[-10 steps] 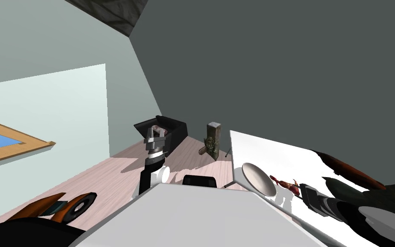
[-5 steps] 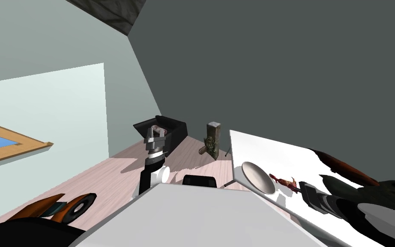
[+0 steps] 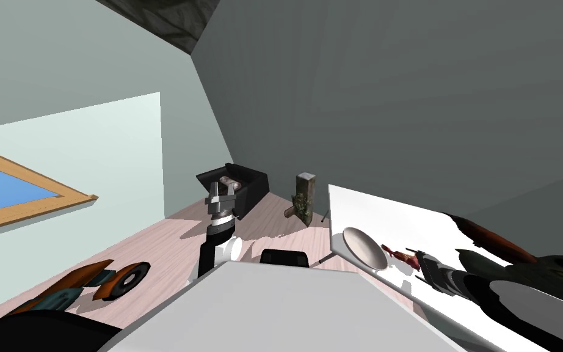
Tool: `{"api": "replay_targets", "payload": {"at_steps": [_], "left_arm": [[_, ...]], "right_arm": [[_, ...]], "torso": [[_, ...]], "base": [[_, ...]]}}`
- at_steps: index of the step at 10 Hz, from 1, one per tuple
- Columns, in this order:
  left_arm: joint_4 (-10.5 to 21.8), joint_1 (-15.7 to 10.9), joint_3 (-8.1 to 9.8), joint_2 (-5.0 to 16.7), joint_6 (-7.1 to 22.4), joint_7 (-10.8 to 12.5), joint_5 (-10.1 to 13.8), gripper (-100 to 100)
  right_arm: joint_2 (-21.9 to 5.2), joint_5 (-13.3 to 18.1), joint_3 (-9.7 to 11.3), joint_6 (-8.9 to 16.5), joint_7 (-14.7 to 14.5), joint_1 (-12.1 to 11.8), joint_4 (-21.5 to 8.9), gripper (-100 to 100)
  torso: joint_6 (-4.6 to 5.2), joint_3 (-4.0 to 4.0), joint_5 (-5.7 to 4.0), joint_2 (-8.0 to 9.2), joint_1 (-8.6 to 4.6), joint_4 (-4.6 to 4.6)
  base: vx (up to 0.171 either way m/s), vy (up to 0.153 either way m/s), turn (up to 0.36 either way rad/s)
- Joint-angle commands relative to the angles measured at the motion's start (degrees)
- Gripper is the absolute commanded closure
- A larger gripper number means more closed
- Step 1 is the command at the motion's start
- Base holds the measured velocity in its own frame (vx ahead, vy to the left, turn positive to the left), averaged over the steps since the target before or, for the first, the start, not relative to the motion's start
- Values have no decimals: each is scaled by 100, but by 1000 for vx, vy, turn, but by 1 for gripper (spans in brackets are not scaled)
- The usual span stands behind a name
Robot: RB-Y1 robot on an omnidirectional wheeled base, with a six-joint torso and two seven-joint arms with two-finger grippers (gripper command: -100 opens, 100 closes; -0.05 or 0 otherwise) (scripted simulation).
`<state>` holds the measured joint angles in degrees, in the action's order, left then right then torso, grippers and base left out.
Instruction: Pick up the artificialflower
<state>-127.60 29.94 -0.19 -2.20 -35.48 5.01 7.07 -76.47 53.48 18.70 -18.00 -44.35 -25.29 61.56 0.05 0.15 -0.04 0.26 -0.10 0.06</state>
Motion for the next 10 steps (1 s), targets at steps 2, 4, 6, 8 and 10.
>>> {"api": "replay_targets", "payload": {"at_steps": [2, 4, 6, 8, 10], "left_arm": [[0, 0, 0, 0, 0, 0, 0, 0], [0, 0, 0, 0, 0, 0, 0, 0], [0, 0, 0, 0, 0, 0, 0, 0], [0, 0, 0, 0, 0, 0, 0, 0], [0, 1, 0, 0, 0, 0, 0, 0]], "right_arm": [[-2, 219, 11, 211, -270, 14, 192, -100], [0, 395, 27, 354, -476, 50, 317, -100], [8, 549, 36, 488, -658, 86, 423, -100], [-7, 562, 42, 519, -652, 64, 470, -100], [9, 821, 259, 547, -380, 297, 388, -100]], "torso": [[0, 1, 1, 2, 3, 0], [0, 2, 1, 4, 2, 1], [1, 1, 1, 2, 4, 0], [1, 1, 0, 2, -1, 0], [2, -9, 1, -17, 3, -4]], "base": [[-67, -11, 60], [-69, -3, 65], [-66, -11, 50], [-45, -12, 28], [-18, -7, 39]]}}
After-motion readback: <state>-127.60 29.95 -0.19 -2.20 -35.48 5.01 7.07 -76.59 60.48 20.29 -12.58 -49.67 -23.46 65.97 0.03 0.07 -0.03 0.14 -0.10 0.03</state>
